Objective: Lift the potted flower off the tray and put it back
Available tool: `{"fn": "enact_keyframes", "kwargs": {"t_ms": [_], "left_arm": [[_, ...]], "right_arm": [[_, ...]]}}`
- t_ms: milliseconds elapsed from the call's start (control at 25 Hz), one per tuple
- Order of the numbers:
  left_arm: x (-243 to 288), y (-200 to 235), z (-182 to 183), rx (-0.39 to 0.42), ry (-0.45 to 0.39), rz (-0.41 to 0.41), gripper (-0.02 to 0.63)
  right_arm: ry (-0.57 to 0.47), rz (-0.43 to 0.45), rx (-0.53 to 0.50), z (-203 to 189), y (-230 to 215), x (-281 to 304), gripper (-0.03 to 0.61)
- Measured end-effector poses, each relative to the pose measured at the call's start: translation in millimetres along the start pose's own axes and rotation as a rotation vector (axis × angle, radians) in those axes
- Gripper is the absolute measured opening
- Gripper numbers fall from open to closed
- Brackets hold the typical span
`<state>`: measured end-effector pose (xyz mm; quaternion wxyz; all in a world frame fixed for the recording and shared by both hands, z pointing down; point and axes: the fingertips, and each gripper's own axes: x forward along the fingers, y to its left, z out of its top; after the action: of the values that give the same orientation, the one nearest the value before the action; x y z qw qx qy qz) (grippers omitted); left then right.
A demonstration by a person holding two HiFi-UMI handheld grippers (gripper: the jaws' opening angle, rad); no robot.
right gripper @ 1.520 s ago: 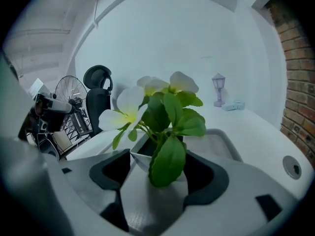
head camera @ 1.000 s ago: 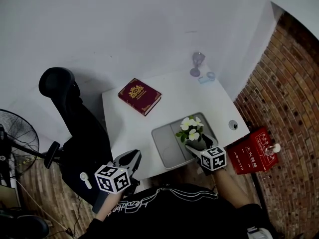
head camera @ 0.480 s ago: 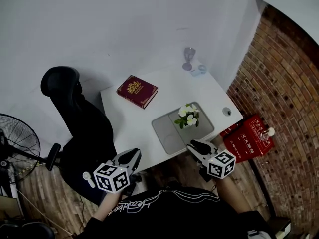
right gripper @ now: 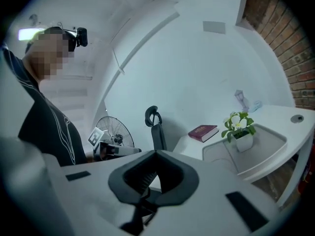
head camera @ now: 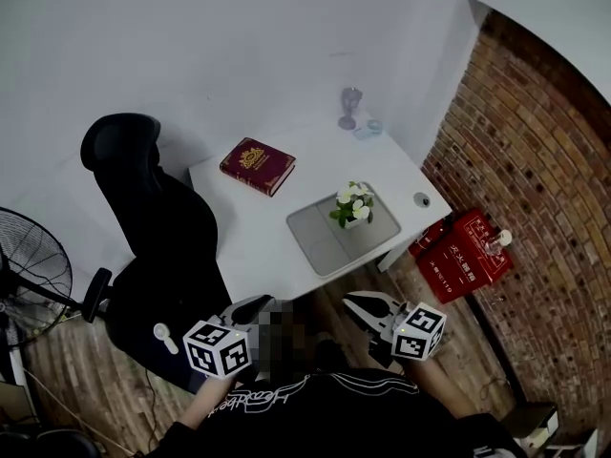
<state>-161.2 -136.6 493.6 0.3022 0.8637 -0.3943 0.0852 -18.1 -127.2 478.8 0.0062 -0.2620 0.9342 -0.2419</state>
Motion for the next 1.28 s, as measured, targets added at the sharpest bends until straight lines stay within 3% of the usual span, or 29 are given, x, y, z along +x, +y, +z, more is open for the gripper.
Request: {"fn": "enact_keyframes", "kwargs": {"t_ms": [520,1280], "left_arm": [[-56,-18,-25,0.036,-0.036,-0.014,0.052],[-78,-13,-23,0.031,-0.080,0.010,0.052]], "right_arm": [[-0.039,0.019,-0.057,-17,61,-5,0.002],[0.009,0.038,-0.079,-24,72,9,0.002]]}}
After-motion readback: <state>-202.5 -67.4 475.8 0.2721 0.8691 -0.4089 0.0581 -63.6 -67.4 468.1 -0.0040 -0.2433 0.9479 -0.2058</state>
